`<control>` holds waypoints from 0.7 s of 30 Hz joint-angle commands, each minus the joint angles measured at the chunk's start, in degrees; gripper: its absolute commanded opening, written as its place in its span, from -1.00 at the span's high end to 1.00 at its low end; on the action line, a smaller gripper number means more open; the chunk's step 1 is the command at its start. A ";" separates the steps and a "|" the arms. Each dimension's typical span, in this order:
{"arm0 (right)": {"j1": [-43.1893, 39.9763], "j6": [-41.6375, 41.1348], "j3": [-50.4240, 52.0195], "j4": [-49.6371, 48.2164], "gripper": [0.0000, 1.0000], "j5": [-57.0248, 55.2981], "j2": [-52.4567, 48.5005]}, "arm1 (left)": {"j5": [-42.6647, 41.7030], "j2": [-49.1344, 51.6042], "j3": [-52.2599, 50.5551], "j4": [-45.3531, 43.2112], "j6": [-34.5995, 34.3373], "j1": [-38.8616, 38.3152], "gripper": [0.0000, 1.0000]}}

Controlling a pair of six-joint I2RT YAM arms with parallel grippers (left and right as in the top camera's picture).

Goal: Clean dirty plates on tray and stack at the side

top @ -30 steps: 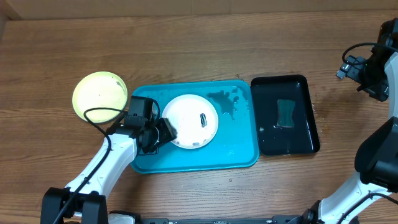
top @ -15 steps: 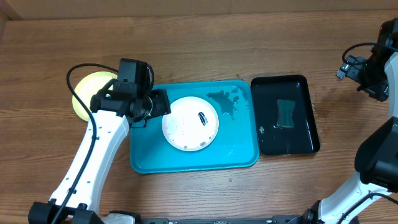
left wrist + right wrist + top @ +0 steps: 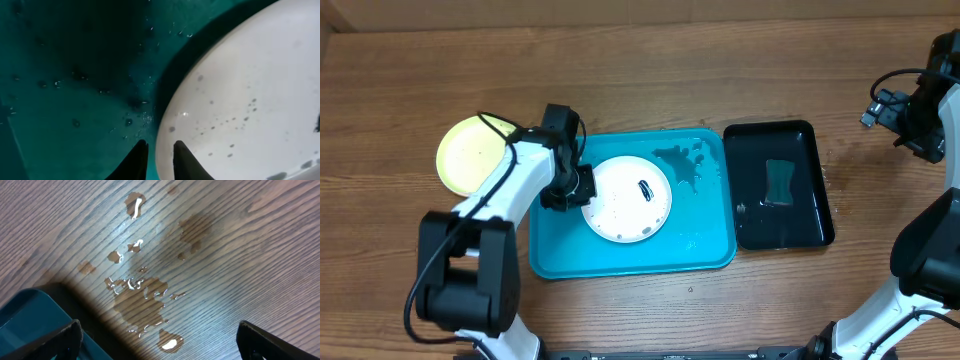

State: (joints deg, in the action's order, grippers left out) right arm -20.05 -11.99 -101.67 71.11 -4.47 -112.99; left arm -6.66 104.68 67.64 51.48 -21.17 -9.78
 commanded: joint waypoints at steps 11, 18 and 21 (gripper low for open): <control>0.07 -0.22 -0.72 -0.33 -1.00 0.04 0.74 | -0.63 1.92 -0.09 -3.56 0.39 -0.50 0.89; 0.04 -0.22 -0.72 -0.33 -1.00 0.04 0.74 | -0.68 2.47 -0.42 -6.12 0.39 -0.55 0.73; 0.04 -0.22 -0.72 -0.33 -1.00 0.04 0.74 | -0.70 2.93 -0.42 -5.81 0.46 -0.57 0.73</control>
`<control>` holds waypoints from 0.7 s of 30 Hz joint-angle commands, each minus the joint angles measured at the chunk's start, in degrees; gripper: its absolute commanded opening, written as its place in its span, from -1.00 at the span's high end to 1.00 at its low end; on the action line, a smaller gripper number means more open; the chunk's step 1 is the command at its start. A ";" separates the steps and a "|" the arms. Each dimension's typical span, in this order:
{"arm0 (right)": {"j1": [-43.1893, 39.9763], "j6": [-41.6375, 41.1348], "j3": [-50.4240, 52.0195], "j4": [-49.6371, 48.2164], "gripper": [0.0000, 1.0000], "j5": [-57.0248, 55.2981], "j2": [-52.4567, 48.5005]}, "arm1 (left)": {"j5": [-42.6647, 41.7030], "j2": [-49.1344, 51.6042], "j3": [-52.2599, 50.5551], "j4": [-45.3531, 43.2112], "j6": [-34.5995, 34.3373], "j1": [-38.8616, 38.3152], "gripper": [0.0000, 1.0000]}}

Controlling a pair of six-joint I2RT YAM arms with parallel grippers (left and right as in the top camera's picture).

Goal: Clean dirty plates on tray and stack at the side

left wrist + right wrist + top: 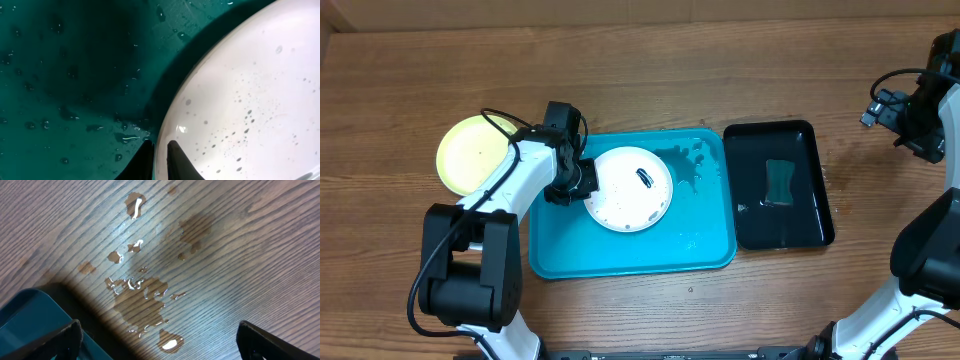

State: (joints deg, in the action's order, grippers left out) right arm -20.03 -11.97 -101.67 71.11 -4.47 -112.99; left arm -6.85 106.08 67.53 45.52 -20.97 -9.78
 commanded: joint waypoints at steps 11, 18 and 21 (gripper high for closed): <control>0.02 2.34 -0.76 1.79 -1.00 16.02 0.76 | -2.64 1.62 -0.85 0.70 4.74 -3.54 0.72; 1.92 7.65 -0.72 12.92 -0.58 23.96 0.81 | -2.32 1.62 -0.85 -0.37 4.72 -4.42 0.61; 4.85 8.68 -0.33 17.00 -0.57 22.47 0.81 | -1.92 1.62 -0.85 -1.07 4.72 -4.39 0.61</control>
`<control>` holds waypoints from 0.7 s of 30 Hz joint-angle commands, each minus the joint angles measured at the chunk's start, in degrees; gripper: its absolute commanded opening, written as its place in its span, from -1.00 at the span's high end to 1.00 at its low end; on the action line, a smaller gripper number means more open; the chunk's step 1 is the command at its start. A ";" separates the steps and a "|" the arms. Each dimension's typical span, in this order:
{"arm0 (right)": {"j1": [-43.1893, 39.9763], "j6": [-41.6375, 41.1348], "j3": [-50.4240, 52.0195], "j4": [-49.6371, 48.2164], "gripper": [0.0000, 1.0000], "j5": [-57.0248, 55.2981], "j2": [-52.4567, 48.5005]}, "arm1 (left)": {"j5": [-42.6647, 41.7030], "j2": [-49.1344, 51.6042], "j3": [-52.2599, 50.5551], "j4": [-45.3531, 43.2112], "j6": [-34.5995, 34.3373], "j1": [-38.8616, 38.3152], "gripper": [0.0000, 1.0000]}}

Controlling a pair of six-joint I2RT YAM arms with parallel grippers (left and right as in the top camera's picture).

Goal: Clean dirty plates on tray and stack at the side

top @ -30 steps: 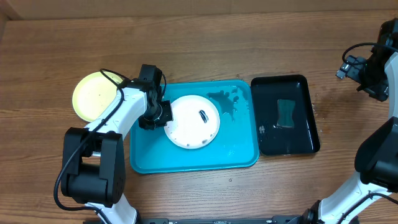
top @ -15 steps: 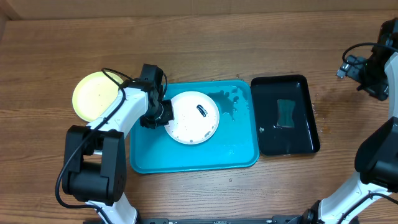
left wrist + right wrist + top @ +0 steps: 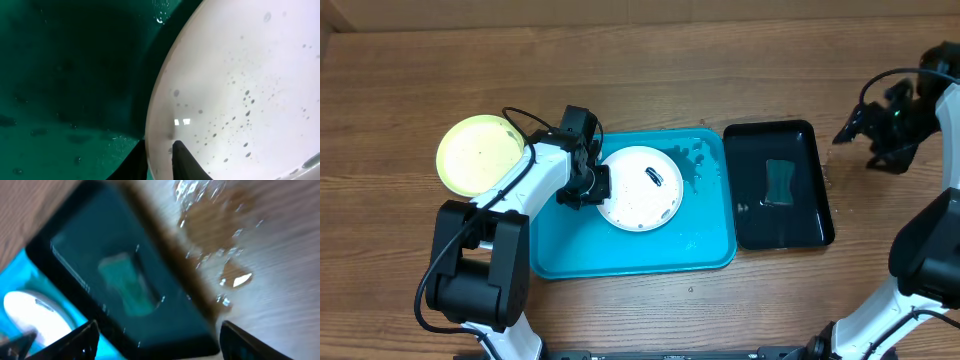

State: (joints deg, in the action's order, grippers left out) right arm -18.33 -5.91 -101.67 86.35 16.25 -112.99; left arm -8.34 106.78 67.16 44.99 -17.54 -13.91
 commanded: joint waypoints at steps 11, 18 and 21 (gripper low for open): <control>19.23 -4.02 10.19 -2.82 -0.55 -17.44 0.81 | -0.42 0.92 -0.48 -1.36 2.38 -0.37 0.61; 23.61 -4.35 20.76 -19.76 -0.38 -20.70 0.81 | -0.20 0.92 -0.48 -1.53 2.36 -0.37 0.61; 23.69 -4.35 23.45 -24.92 -0.26 -20.68 0.81 | -0.20 0.92 -0.48 -1.53 2.36 -0.37 0.61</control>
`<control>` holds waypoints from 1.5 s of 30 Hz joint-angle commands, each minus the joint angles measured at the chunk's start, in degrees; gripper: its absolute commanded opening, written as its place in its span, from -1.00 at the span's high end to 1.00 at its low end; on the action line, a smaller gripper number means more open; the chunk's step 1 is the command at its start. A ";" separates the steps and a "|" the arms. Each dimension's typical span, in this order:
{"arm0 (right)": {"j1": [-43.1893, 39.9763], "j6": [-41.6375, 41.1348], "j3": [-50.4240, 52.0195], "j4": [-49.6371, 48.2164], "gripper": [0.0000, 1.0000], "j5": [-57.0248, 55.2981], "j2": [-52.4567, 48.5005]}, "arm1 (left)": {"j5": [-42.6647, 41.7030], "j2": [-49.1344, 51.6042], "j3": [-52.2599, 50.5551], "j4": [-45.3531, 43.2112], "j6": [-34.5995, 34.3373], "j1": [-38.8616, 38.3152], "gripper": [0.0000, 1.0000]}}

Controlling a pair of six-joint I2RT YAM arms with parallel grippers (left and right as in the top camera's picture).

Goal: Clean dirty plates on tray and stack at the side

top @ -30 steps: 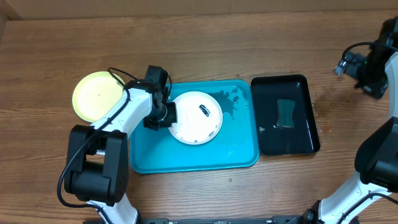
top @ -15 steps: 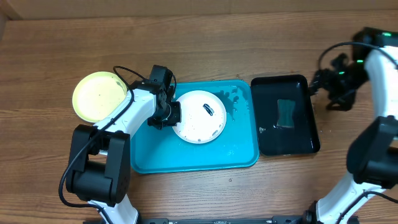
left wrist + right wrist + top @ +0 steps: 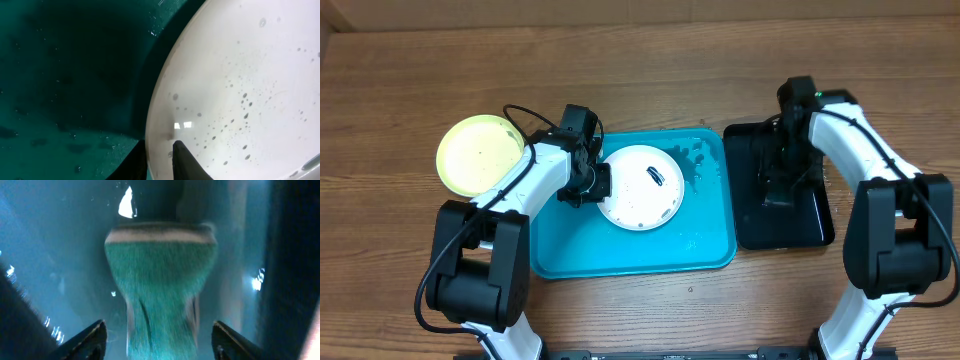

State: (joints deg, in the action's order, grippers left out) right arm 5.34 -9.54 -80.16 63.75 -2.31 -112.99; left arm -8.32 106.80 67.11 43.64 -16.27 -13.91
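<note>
A white plate [image 3: 640,187] with a dark smear [image 3: 656,177] lies in the wet teal tray [image 3: 620,250]. My left gripper [image 3: 588,183] is shut on the plate's left rim, one finger over it and one under, as the left wrist view shows: gripper [image 3: 160,161], speckled plate [image 3: 240,90]. My right gripper [image 3: 782,178] hangs open inside the black tray [image 3: 790,228]. In the right wrist view the green sponge [image 3: 160,280] lies between its spread fingers, gripper [image 3: 160,340]. The sponge is blurred there.
A yellow plate [image 3: 472,153] lies on the wooden table left of the teal tray. The black tray holds water and stands right against the teal tray's right side. Water drops mark the teal tray [image 3: 60,75] near the white plate.
My right arm has moved from the table's far right edge to the black tray, and its open gripper now straddles the sponge. The left gripper and the white plate have not moved.
At first my left fingers straddled the white plate's left rim and my right gripper hung open over water spots at the far right. The plate then shifted a little up and right in the tray. My right arm turned towards the black tray and is now over the sponge.
</note>
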 commanded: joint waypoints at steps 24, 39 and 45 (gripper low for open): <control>0.07 -0.74 2.93 -5.42 0.17 3.06 0.79 | -0.13 0.90 -0.85 0.31 1.07 -0.37 0.62; 0.07 -0.74 2.93 -5.99 0.12 3.06 0.79 | -0.44 0.90 -0.94 -1.46 2.49 -0.37 0.51; 0.07 -0.74 2.93 -5.42 0.12 3.04 0.81 | -1.44 0.90 -0.96 1.09 1.90 -0.42 0.91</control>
State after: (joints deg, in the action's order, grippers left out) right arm 5.34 -10.39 -77.54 58.19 0.25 -112.99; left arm -8.62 106.85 66.72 44.71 -14.55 -13.91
